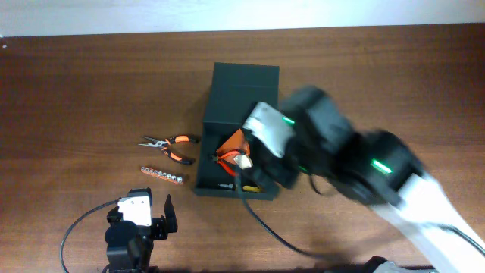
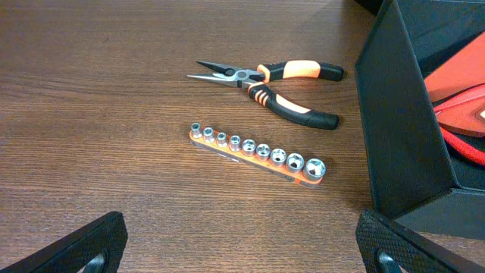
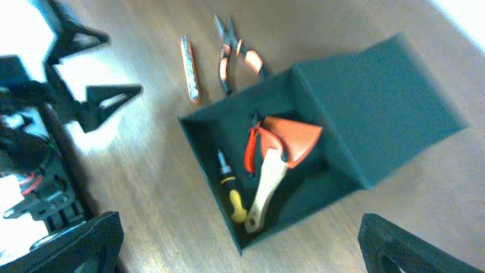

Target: Pack container

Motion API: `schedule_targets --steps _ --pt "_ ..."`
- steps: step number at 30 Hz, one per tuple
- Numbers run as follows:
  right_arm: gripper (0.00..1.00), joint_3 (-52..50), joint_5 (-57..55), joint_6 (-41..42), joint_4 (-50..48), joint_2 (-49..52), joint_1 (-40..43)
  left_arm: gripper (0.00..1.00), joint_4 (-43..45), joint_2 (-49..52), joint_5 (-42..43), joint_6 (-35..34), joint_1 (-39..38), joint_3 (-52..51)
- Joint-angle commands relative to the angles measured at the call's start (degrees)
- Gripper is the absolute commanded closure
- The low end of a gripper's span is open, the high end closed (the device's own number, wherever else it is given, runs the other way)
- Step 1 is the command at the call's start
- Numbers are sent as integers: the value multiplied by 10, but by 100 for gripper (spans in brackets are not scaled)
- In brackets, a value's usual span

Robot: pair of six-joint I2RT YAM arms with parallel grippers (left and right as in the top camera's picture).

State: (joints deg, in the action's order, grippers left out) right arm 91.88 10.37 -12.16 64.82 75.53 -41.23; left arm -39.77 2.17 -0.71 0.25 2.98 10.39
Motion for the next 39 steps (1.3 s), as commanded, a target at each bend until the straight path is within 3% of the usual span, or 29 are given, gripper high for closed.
schedule_targets --steps 1,11,16,26,34,39 --pt "1 -50 -32 7 5 -80 1 1 1 -4 -2 9 -1 -2" --pt "1 -299 -35 35 -99 -351 1 1 1 -4 -2 9 -1 -2" --pt "1 -360 -35 35 -107 -426 1 1 1 -4 -2 9 -1 -2" --pt "1 -366 -42 35 -106 -433 1 1 1 -4 -2 9 -1 -2" --pt "1 -374 -181 35 -71 -436 4 1 1 -4 -2 9 -1 -2" --pt "1 -414 -201 24 -67 -455 87 1 1 -4 -2 9 -1 -2"
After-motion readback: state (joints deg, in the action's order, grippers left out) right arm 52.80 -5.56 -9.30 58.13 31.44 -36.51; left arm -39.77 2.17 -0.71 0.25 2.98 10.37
